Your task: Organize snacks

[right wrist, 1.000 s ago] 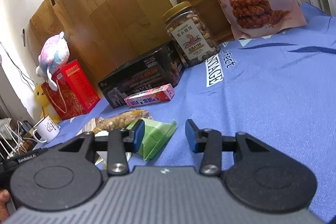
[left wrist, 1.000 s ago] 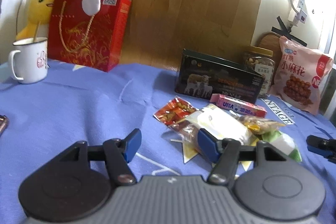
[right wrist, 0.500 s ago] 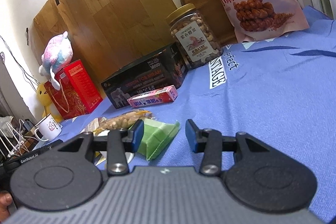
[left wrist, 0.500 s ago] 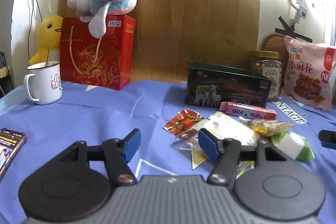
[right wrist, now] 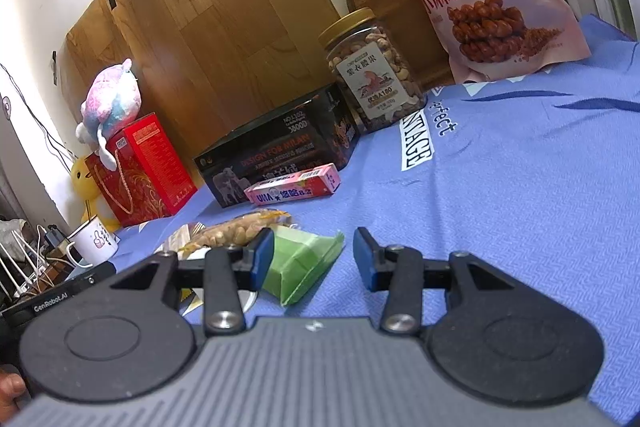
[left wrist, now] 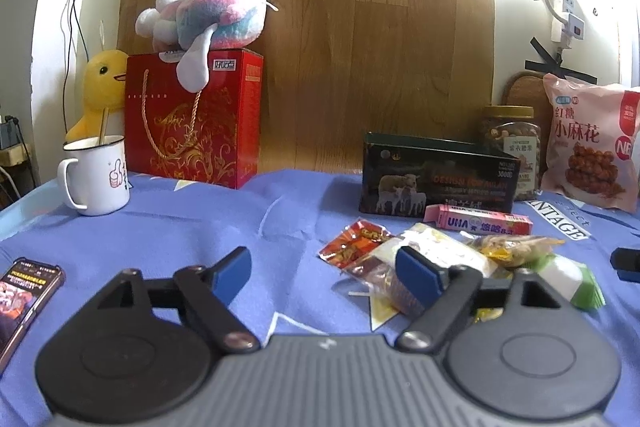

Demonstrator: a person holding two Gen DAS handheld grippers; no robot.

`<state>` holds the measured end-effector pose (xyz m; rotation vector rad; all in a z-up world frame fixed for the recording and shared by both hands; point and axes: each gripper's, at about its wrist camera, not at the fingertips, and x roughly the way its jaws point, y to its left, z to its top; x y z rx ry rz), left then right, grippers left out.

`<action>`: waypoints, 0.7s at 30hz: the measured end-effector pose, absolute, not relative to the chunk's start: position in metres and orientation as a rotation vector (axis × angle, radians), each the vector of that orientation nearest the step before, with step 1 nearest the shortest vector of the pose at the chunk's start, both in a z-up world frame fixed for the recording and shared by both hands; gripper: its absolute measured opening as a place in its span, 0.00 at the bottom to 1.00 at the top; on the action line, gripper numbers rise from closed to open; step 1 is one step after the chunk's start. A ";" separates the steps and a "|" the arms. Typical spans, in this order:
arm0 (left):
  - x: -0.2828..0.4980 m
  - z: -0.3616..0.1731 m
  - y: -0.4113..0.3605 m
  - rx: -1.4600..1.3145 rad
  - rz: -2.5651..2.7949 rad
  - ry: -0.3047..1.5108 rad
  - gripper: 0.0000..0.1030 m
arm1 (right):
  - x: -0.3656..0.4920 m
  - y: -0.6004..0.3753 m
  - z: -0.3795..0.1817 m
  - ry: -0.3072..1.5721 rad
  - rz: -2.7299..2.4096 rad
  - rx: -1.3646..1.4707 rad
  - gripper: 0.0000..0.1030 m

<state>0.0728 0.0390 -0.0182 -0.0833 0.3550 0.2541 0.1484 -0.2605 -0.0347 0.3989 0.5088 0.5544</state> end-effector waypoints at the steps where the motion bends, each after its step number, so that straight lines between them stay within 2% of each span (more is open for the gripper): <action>1: 0.072 -0.018 0.038 -0.079 0.257 0.350 0.82 | 0.148 -0.260 -0.035 0.509 0.554 0.397 0.45; 5: 0.070 -0.017 0.037 -0.072 0.260 0.339 0.86 | 0.148 -0.259 -0.034 0.511 0.554 0.393 0.45; 21: 0.069 -0.016 0.041 -0.099 0.268 0.335 0.90 | 0.148 -0.256 -0.035 0.514 0.554 0.377 0.45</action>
